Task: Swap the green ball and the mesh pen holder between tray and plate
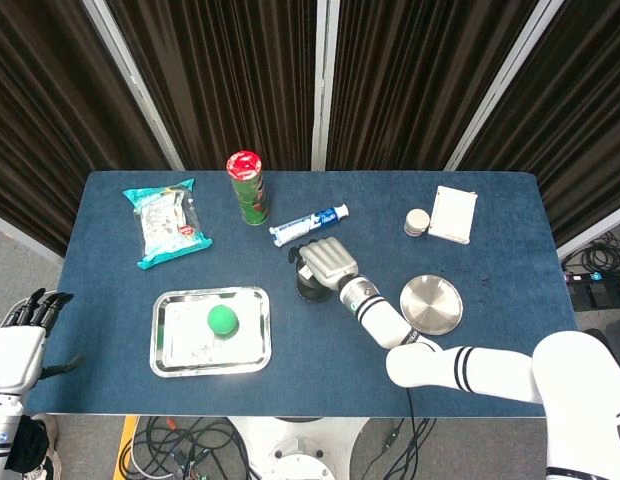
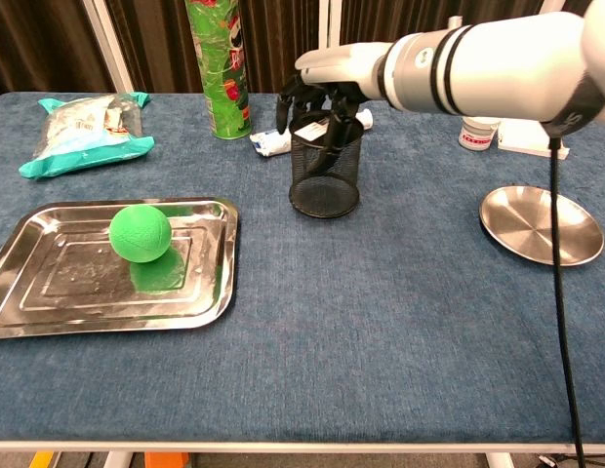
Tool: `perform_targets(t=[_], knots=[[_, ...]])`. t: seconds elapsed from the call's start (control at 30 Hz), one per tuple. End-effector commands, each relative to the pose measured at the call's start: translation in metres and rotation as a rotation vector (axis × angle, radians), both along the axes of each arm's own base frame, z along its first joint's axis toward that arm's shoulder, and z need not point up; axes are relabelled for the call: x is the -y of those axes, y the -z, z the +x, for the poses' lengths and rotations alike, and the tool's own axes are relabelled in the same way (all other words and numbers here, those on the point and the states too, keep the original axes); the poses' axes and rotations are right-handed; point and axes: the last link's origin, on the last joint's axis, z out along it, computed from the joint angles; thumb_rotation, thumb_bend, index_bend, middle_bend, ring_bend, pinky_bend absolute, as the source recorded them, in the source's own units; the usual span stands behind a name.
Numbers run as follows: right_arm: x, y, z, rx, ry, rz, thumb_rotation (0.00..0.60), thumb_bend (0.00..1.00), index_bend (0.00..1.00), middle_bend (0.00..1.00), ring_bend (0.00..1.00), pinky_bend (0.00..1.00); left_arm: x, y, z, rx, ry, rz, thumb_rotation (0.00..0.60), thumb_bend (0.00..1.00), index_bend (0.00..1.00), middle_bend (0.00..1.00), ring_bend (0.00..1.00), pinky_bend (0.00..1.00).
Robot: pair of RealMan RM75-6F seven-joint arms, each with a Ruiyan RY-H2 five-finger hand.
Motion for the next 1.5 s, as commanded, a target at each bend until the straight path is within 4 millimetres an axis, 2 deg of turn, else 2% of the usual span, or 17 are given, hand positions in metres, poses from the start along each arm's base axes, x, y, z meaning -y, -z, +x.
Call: perform_targets(t=[0.03, 0.2, 0.37, 0.5, 0.6, 0.67, 0.8, 0.93, 1.13, 1.33, 1.5], knots=[[0.000, 0.001, 0.001, 0.002, 0.001, 0.007, 0.600, 0.15, 0.20, 0.29, 0.17, 0.45, 0.001, -0.001, -0.001, -0.001, -0.003, 0.001, 0.563, 0.05, 0.14, 0.14, 0.03, 0.20], [-0.002, 0.000, -0.001, 0.004, -0.005, 0.019, 0.600, 0.05, 0.02, 0.16, 0.04, 0.27, 0.000, -0.001, -0.003, 0.000, -0.008, 0.001, 0.566, 0.05, 0.14, 0.14, 0.03, 0.20], [-0.005, -0.005, -0.005, 0.011, -0.001, 0.026, 0.600, 0.04, 0.00, 0.07, 0.00, 0.21, -0.001, 0.001, -0.004, 0.002, -0.013, -0.003, 0.565, 0.05, 0.14, 0.14, 0.03, 0.20], [-0.008, -0.013, -0.007, 0.034, 0.004, 0.024, 0.600, 0.03, 0.00, 0.05, 0.00, 0.19, -0.003, 0.001, -0.002, -0.002, -0.007, -0.007, 0.565, 0.05, 0.14, 0.14, 0.03, 0.20], [-0.011, -0.027, -0.007, 0.066, -0.004, 0.004, 0.600, 0.03, 0.00, 0.05, 0.00, 0.19, -0.004, 0.002, 0.003, 0.002, 0.005, -0.011, 0.566, 0.05, 0.14, 0.14, 0.03, 0.20], [-0.015, -0.044, -0.012, 0.089, -0.008, -0.022, 0.600, 0.03, 0.00, 0.05, 0.00, 0.19, -0.006, 0.003, 0.008, 0.007, 0.022, -0.021, 0.566, 0.05, 0.14, 0.14, 0.03, 0.20], [-0.021, -0.088, -0.028, 0.126, -0.003, -0.097, 0.600, 0.03, 0.00, 0.06, 0.00, 0.19, -0.014, 0.008, 0.025, 0.015, 0.080, -0.057, 0.575, 0.05, 0.14, 0.14, 0.03, 0.20], [-0.033, -0.136, -0.061, 0.111, 0.019, -0.190, 0.600, 0.03, 0.00, 0.07, 0.00, 0.19, -0.029, 0.020, 0.048, 0.006, 0.157, -0.115, 0.593, 0.05, 0.14, 0.14, 0.03, 0.20], [-0.066, -0.181, -0.124, 0.084, 0.092, -0.342, 0.600, 0.02, 0.00, 0.07, 0.00, 0.17, -0.050, 0.051, 0.076, 0.002, 0.230, -0.220, 0.600, 0.05, 0.14, 0.14, 0.03, 0.20], [-0.103, -0.198, -0.181, 0.090, 0.214, -0.405, 0.600, 0.02, 0.00, 0.07, 0.00, 0.16, -0.062, 0.084, 0.102, 0.004, 0.301, -0.311, 0.600, 0.05, 0.14, 0.14, 0.03, 0.20], [-0.127, -0.199, -0.214, 0.116, 0.279, -0.431, 0.600, 0.02, 0.00, 0.07, 0.00, 0.16, -0.066, 0.109, 0.122, -0.005, 0.357, -0.380, 0.600, 0.05, 0.14, 0.14, 0.03, 0.20]])
